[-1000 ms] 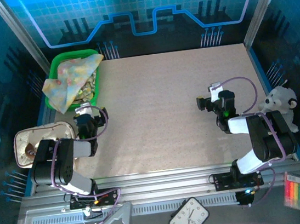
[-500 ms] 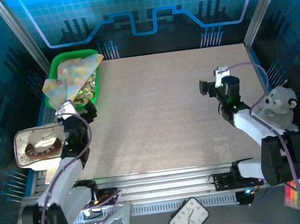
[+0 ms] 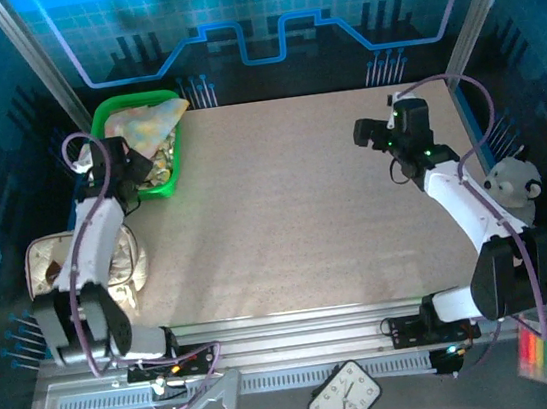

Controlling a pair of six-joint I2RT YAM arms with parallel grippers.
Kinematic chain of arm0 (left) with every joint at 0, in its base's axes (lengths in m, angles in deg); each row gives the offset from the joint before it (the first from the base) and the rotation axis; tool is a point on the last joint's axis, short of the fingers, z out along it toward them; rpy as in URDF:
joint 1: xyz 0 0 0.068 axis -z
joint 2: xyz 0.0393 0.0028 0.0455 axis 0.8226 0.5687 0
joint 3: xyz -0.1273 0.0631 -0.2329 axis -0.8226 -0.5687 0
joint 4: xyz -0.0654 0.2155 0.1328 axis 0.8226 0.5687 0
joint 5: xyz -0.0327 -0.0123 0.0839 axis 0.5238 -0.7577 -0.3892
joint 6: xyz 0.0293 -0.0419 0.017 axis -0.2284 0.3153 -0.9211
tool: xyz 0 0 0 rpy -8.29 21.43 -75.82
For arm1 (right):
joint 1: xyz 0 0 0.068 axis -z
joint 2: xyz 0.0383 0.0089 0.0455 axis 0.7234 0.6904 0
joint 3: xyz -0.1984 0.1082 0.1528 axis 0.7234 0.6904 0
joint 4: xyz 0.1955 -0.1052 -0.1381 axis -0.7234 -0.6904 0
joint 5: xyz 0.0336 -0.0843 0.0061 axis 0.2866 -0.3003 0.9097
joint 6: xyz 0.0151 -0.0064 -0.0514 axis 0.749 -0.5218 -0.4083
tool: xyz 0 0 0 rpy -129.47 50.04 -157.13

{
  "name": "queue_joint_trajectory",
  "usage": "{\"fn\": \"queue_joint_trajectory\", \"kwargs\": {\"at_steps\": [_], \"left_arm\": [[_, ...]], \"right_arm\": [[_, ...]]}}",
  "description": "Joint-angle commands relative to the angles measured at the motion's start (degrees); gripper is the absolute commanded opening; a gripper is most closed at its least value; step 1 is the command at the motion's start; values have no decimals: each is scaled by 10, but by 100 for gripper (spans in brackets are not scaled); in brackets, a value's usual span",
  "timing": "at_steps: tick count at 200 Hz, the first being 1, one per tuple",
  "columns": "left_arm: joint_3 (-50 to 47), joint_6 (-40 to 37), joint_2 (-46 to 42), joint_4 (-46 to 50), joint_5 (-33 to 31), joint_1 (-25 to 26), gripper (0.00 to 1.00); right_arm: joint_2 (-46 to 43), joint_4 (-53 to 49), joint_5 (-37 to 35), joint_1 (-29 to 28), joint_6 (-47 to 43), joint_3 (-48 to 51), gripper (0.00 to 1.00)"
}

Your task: Fold and stack the skirts

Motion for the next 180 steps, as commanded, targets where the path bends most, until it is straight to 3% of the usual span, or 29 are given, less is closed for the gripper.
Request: {"fn": "queue_joint_trajectory", "kwargs": {"at_steps": [1, 26, 46, 67, 81, 95, 102, 132, 180], "left_arm": [[82, -31, 70, 43, 48, -17, 99], [176, -66, 169, 72, 44, -31, 99], [242, -94, 240, 80, 91, -46, 98], [328, -137, 314, 117, 133, -47, 91], [387, -152, 358, 157, 130, -47, 78], [423, -161, 381, 178, 130, -47, 49], [427, -166, 380, 177, 140, -47, 37], [395, -171, 324, 148, 148, -45, 1], [310, -164, 161, 94, 170, -19, 0]], "right_arm": [[-19, -26, -10, -13, -4, -17, 100], [-60, 5, -27, -15, -9, 19, 100], [-95, 10, -24, -17, -26, 38, 100], [-133, 17, -43, -18, -26, 61, 100], [-164, 33, -54, -18, -38, 82, 100], [-181, 20, -87, -17, -45, 85, 100], [-183, 0, -112, -17, -43, 79, 100], [-201, -46, -146, -17, -56, 72, 100], [-290, 45, -181, 17, 64, 169, 100]]}}
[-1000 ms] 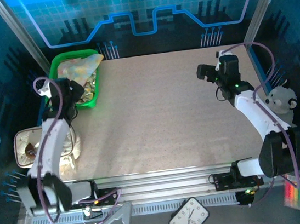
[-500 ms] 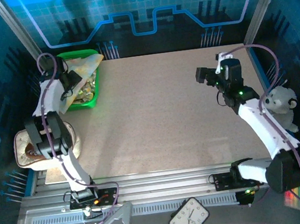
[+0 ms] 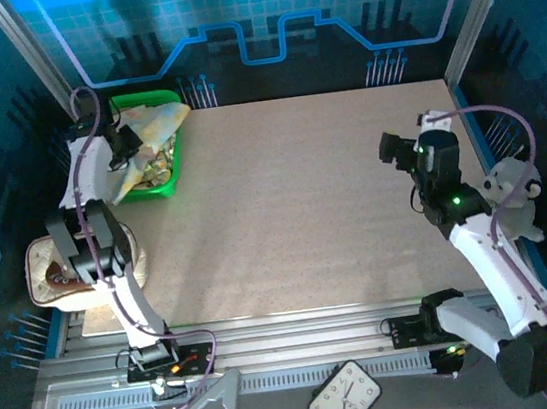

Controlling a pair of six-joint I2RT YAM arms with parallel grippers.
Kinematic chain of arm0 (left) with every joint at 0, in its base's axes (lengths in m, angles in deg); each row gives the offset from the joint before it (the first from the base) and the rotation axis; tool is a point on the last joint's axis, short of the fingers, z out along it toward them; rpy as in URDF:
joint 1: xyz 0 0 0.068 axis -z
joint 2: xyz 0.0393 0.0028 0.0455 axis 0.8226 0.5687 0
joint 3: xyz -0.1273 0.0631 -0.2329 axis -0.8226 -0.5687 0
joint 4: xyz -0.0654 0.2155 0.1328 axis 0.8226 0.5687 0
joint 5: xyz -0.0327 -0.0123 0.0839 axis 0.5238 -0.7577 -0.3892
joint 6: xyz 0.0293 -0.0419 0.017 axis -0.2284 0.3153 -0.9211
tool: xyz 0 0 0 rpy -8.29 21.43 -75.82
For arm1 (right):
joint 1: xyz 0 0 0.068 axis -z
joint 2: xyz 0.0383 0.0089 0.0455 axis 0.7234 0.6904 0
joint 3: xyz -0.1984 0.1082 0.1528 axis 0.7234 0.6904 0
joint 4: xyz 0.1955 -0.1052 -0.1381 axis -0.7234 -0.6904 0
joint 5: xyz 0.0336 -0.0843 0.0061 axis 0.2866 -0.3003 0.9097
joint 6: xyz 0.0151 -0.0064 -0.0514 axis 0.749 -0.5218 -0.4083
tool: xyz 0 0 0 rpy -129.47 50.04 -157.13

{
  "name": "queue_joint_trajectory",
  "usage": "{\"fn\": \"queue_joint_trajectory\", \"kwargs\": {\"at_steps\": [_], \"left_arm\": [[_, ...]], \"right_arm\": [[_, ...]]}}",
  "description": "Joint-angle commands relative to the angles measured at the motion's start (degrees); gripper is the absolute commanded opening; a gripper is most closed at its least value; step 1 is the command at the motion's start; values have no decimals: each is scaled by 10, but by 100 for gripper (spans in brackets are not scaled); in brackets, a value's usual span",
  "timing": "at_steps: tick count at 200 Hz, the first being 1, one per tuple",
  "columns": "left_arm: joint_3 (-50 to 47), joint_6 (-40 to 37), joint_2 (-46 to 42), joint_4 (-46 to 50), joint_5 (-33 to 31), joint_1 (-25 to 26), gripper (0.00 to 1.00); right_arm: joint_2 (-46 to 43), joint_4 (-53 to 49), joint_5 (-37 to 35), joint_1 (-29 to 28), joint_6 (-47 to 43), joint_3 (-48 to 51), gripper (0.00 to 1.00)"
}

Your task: Fold and stack the skirts

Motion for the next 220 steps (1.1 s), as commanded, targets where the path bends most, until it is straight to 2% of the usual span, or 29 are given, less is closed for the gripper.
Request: {"fn": "queue_joint_trajectory", "kwargs": {"at_steps": [1, 25, 48, 67, 79, 92, 110, 144, 164, 184, 196, 220], "left_arm": [[-33, -3, -117, -31, 39, 25, 0], [-58, 6, -175, -44, 47, 92, 0], [-88, 54, -190, -66, 48, 173, 0], [-123, 108, -181, -106, 42, 235, 0], [-129, 136, -159, -112, 11, 277, 0], [-128, 159, -126, -128, 7, 317, 0], [-104, 196, -60, -142, 22, 363, 0], [13, 211, 92, -153, 77, 441, 0], [113, 216, 178, -117, 121, 469, 9], [175, 211, 217, -104, 151, 484, 39], [178, 205, 211, -104, 149, 485, 57], [122, 178, 152, -100, 108, 477, 73]], "right_arm": [[-39, 47, -35, 24, 77, 30, 100], [-39, 82, 101, 69, 91, 43, 100], [-4, 59, 139, 72, 98, 20, 100], [28, 52, 201, 73, 95, 10, 100], [46, 53, 244, 72, 99, 9, 100], [63, 57, 274, 72, 104, 11, 100], [76, 80, 323, 68, 97, 29, 100], [86, 80, 338, 58, 82, 64, 100], [90, 86, 356, 54, 86, 88, 100], [100, 69, 382, 46, 70, 96, 100], [111, 58, 386, 34, 62, 99, 100], [145, 52, 382, 9, 61, 98, 100]]}}
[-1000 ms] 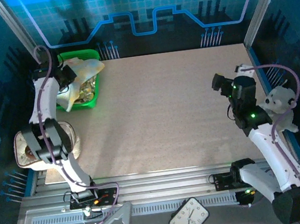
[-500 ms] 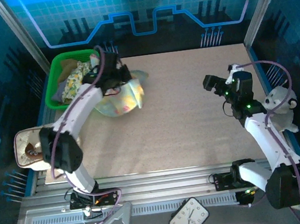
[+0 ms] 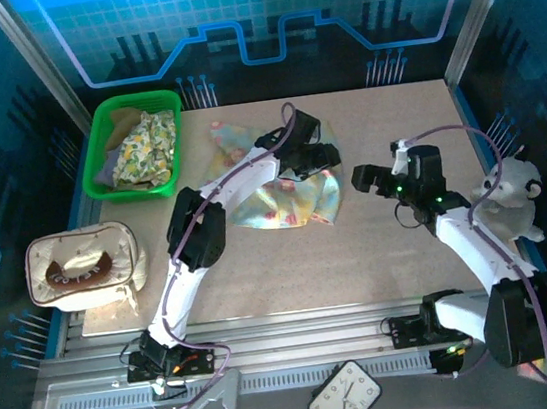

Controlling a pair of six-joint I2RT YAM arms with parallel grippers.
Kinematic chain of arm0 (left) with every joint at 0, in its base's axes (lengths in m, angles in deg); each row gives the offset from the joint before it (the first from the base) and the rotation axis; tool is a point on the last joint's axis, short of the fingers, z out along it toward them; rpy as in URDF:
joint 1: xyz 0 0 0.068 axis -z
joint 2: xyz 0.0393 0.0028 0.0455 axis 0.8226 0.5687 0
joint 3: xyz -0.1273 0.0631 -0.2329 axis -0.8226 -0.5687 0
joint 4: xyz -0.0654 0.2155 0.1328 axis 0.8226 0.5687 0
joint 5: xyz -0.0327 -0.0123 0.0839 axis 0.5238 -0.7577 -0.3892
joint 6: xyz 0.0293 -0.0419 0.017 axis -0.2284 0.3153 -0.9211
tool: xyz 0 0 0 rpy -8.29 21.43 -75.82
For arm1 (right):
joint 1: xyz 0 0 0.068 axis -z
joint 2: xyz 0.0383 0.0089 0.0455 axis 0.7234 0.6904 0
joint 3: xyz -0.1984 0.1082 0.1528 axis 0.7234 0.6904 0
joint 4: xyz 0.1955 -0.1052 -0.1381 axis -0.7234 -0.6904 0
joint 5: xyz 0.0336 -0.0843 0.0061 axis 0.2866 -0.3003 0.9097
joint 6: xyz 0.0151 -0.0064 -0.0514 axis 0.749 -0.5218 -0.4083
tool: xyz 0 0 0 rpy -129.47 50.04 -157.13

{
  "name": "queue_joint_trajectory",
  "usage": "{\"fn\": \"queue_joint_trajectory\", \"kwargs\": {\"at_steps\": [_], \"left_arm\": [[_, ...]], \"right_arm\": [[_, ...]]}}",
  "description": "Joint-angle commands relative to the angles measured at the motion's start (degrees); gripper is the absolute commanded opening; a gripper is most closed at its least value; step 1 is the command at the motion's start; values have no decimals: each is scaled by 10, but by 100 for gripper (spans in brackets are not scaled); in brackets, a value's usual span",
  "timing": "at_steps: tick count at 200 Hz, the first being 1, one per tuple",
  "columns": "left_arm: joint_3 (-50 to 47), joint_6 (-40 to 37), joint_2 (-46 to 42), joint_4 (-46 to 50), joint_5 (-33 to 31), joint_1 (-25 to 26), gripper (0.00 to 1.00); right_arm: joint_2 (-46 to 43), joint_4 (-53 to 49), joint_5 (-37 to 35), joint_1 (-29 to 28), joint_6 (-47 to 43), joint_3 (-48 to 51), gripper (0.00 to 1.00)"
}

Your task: Fold and stack the skirts

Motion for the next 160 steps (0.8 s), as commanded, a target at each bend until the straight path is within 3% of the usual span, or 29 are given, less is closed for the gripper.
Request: {"fn": "queue_joint_trajectory", "kwargs": {"at_steps": [1, 14, 33, 69, 87, 104, 119, 147, 160], "left_arm": [[-25, -21, -72, 20, -13, -18, 74], [-84, -22, -119, 17, -39, -34, 87], [-170, -19, -184, 4, -59, -75, 99], [-268, -37, -259, 53, -142, -163, 99], [-300, -50, -283, 79, -176, -202, 99], [-320, -60, -289, 103, -185, -230, 99], [-336, -62, -288, 108, -164, -242, 99], [-359, -54, -276, 87, -126, -242, 99], [-358, -46, -259, 85, -120, -242, 99]], "right_arm": [[28, -11, 19, -25, -14, 3, 100], [53, -6, 24, -36, -6, -4, 100], [94, -12, 6, -53, 7, -23, 100], [180, 6, 10, -76, 19, -56, 99], [222, -35, -41, -92, 24, -92, 98], [248, -33, -40, -91, 34, -111, 96], [280, -40, -21, -94, 14, -145, 87], [354, -109, -49, -108, -11, -211, 60], [367, -109, -50, -111, -4, -214, 55]]}}
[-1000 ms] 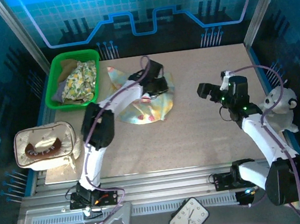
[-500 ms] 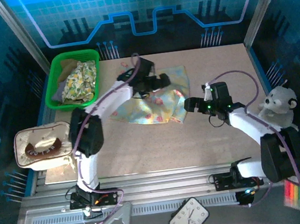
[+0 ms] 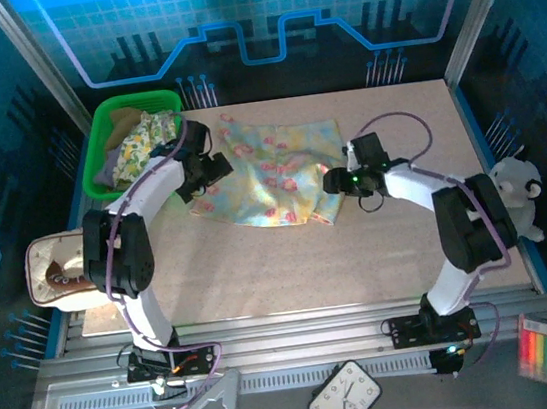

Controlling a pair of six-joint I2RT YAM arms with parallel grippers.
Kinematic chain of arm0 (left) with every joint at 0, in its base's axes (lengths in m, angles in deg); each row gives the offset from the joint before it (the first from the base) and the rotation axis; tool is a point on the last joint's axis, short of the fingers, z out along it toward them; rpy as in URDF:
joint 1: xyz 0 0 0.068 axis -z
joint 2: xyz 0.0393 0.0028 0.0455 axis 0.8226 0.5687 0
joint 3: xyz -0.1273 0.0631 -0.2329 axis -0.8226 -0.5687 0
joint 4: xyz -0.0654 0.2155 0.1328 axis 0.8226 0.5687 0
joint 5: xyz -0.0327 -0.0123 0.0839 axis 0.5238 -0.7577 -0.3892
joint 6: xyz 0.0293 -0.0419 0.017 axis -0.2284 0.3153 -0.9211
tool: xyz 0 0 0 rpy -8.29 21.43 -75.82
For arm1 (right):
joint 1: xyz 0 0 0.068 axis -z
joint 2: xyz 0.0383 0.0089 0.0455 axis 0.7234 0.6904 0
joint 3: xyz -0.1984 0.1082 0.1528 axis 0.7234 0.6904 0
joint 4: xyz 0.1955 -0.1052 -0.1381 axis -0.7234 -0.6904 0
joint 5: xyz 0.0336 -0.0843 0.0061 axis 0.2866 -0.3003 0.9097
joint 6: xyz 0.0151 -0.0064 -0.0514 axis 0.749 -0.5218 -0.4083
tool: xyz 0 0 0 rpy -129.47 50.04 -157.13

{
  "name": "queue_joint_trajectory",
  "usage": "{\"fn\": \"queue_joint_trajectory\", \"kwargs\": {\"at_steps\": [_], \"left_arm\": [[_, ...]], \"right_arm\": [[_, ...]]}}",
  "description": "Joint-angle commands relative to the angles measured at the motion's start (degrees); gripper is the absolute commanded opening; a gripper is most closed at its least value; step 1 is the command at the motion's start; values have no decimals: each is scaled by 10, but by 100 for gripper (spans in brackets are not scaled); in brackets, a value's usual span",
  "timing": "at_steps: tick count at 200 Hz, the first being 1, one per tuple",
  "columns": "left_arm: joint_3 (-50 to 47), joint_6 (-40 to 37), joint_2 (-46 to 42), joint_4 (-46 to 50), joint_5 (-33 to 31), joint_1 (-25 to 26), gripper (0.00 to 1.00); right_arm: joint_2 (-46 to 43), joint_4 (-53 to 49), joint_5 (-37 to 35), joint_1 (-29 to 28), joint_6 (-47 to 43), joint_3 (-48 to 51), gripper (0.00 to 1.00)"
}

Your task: Fold and stack the skirts

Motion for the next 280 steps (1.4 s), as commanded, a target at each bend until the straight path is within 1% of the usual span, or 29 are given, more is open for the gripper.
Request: {"fn": "queue_joint_trajectory", "kwargs": {"at_steps": [1, 13, 30, 50, 64, 82, 91, 101, 112, 118, 128, 142, 153, 164, 168, 173, 188, 205, 220, 231, 252, 265, 280], "left_arm": [[-4, 2, 16, 5, 27, 3, 99], [-10, 11, 28, -8, 36, 3, 99], [-21, 20, 38, -33, 45, 3, 99], [-11, 19, 68, -47, 67, 3, 99], [8, 16, 97, -50, 90, 5, 99], [44, 6, 146, -50, 107, 15, 99], [71, -2, 172, -43, 117, 23, 99], [105, -12, 204, -38, 131, 32, 99], [152, -24, 235, -32, 145, 43, 99], [180, -31, 251, -23, 148, 50, 99], [228, -45, 276, -7, 150, 61, 99], [287, -64, 302, 10, 147, 75, 99], [313, -76, 315, 12, 148, 84, 99], [329, -77, 329, 17, 149, 88, 99], [332, -74, 333, 20, 149, 89, 99], [331, -70, 335, 23, 148, 89, 99], [305, -64, 323, 15, 146, 88, 99], [248, -64, 282, -9, 139, 87, 99], [196, -64, 242, -28, 132, 82, 99], [155, -58, 215, -45, 128, 77, 99], [90, -31, 197, -72, 147, 68, 99], [54, -13, 188, -80, 165, 70, 99], [-5, 17, 157, -106, 188, 82, 99]], "right_arm": [[31, -51, -15, -13, -6, -20, 55], [31, -49, -15, -18, -1, -17, 50], [24, -51, -11, -32, -5, -8, 40], [11, -44, 17, -61, 9, 13, 30], [-4, -34, 42, -90, 35, 28, 26], [-30, -25, 75, -128, 60, 35, 26], [-48, -27, 85, -142, 60, 32, 28], [-72, -37, 88, -145, 56, 27, 31], [-97, -61, 84, -134, 38, 16, 38], [-108, -80, 76, -122, 29, 7, 43], [-119, -114, 57, -92, 9, -12, 56], [-119, -156, 16, -39, -12, -39, 69], [-103, -173, 4, 12, -22, -61, 77], [-74, -181, 5, 56, -30, -88, 80], [-59, -182, 4, 70, -35, -99, 85], [-42, -184, 0, 86, -41, -117, 87], [19, -190, -21, 120, -62, -172, 88], [96, -209, -42, 149, -87, -245, 88], [166, -260, -44, 158, -119, -324, 86], [200, -288, -33, 155, -136, -357, 85], [209, -277, 30, 142, -133, -341, 82], [195, -276, 30, 129, -128, -319, 82], [165, -269, 23, 118, -121, -283, 85]]}}
